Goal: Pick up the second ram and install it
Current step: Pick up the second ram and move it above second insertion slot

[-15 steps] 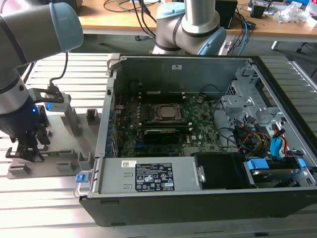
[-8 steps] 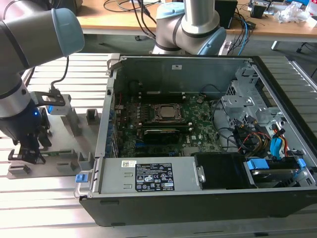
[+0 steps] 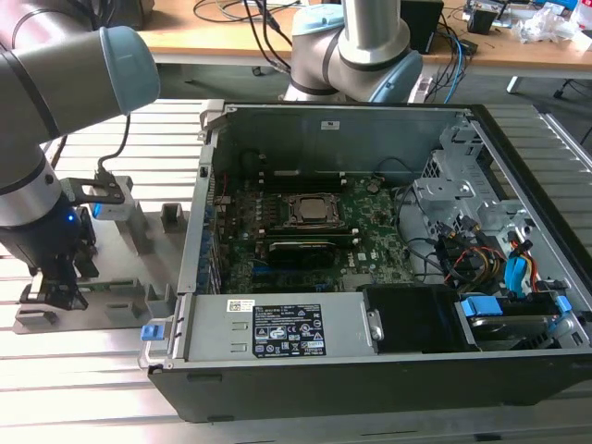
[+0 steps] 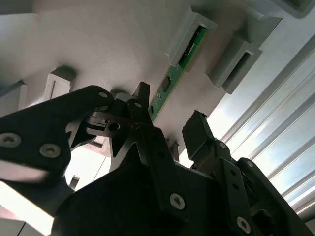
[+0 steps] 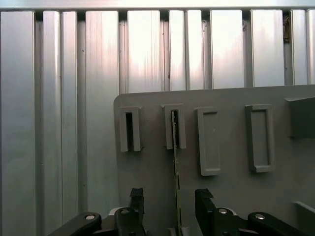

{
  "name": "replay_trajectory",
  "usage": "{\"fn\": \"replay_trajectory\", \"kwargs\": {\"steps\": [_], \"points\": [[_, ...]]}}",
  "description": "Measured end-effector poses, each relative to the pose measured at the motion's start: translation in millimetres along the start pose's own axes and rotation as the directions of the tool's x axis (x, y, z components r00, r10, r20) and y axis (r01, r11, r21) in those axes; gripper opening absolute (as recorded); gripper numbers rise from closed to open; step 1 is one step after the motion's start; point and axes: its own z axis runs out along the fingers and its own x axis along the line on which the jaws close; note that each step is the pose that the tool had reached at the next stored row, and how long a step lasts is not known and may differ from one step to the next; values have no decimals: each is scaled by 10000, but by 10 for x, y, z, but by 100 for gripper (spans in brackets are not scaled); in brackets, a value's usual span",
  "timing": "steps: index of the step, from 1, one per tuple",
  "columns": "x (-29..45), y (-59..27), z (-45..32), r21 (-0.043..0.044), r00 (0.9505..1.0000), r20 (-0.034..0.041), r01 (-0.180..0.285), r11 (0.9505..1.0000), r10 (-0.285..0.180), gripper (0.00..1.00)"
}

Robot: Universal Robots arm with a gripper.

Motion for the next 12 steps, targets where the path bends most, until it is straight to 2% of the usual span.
{"fn": "replay_trajectory", "kwargs": {"steps": [4,5,6,7,10,12], "points": [[0,0,0,0,10000,8,0,10000,0,53],[0,0,0,0,10000,9,0,10000,0,46],[0,0,0,0,10000,10,0,10000,0,46],[0,0,0,0,10000,13,0,10000,0,34],[0,0,0,-1,10000,18,0,10000,0,16],[0,0,0,0,10000,23,0,10000,0,13]]}}
